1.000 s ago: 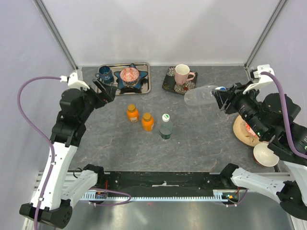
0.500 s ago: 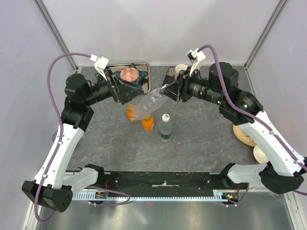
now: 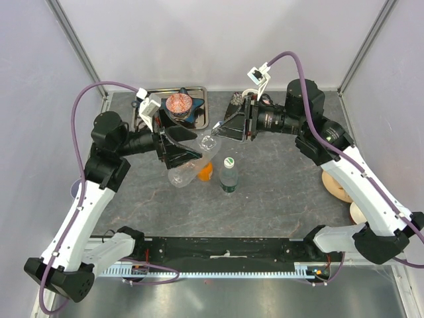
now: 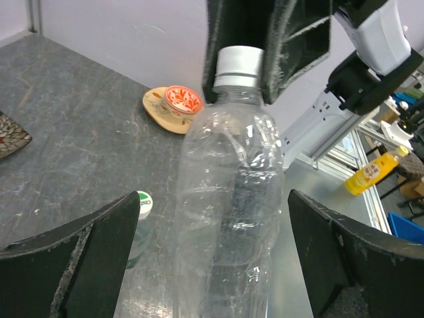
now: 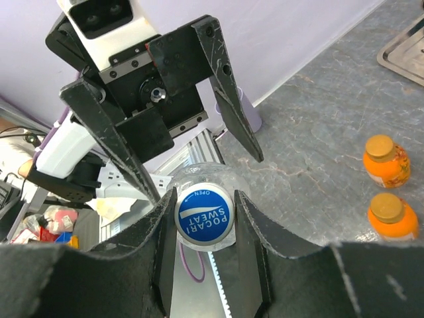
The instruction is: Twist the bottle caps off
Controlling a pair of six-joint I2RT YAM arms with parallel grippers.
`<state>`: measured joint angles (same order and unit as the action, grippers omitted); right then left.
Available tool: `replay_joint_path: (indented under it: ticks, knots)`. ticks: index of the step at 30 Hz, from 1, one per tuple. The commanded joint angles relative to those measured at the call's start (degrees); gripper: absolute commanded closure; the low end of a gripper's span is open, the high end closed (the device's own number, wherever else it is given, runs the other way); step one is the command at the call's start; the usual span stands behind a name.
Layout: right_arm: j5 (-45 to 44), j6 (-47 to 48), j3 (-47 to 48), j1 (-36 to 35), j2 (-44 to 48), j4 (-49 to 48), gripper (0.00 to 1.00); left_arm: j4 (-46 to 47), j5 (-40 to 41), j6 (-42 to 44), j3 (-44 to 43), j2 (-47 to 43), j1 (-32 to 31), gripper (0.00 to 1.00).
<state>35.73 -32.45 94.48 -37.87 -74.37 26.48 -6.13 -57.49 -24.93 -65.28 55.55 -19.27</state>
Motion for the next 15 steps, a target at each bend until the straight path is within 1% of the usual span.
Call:
replay_joint_path:
  ticks: [1,9,14,15]
  knots:
    - [3.30,-2.97,-1.66,0.16,-0.08,-6.96,1.00,-0.81,-3.76,3.83,-0.21,-0.09,-1.74,0.00]
    - [3.39,-4.03,-3.60,0.16,0.01,-10.75,1.00,-0.63,-4.73,3.92,0.94,0.70,-4.29,0.01]
    - [3.12,-3.68,-3.95,0.16,-0.08,-10.84,1.00,-1.60,-5.26,4.71,1.47,1.49,-5.08,0.21]
    - [3.04,-3.59,-3.95,0.34,0.01,-10.84,1.00,-1.86,-5.26,4.97,1.55,1.49,-5.17,0.28]
